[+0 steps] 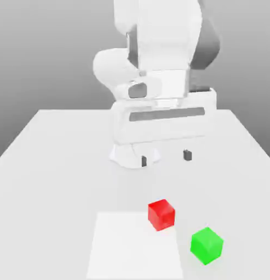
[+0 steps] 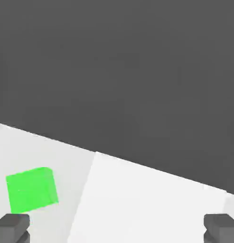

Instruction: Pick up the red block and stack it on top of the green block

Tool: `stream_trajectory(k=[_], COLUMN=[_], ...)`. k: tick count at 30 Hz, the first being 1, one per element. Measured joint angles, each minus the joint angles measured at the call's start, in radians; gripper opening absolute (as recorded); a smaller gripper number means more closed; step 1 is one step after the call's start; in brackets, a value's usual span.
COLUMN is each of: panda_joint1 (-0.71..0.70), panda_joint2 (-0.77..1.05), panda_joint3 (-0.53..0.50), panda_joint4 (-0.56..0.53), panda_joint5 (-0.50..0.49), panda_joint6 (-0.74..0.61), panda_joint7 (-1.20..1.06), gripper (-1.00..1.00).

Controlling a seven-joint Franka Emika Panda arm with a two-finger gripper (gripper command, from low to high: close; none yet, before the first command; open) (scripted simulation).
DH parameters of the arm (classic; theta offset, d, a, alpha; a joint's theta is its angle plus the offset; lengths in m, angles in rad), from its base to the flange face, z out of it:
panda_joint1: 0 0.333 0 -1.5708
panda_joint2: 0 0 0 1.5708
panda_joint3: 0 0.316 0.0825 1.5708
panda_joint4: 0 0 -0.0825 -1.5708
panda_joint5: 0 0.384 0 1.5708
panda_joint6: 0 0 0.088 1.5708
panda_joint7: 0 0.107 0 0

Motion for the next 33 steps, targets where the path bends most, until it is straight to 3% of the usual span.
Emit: stream_trajectory(k=[3, 9, 10, 17, 24, 33], panda_joint1=[0.015, 0.028, 0.029, 0.027, 0.032, 0.13], panda_joint2=[0.157, 0.394, 0.417, 0.416, 0.186, 0.259], panda_joint3=[0.013, 0.003, 0.002, 0.003, 0.003, 0.057], panda_joint4=[-0.072, -0.059, -0.056, -0.056, -0.089, 0.188], panda_joint5=[-0.009, -0.025, -0.026, -0.031, -0.015, -0.018], panda_joint6=[0.115, 0.314, 0.333, 0.332, 0.135, -0.071], panda_joint7=[-0.031, -0.029, -0.028, -0.024, -0.035, -0.289], gripper=[0.0, 0.0, -1.0, -1.0, -1.0, -1.0])
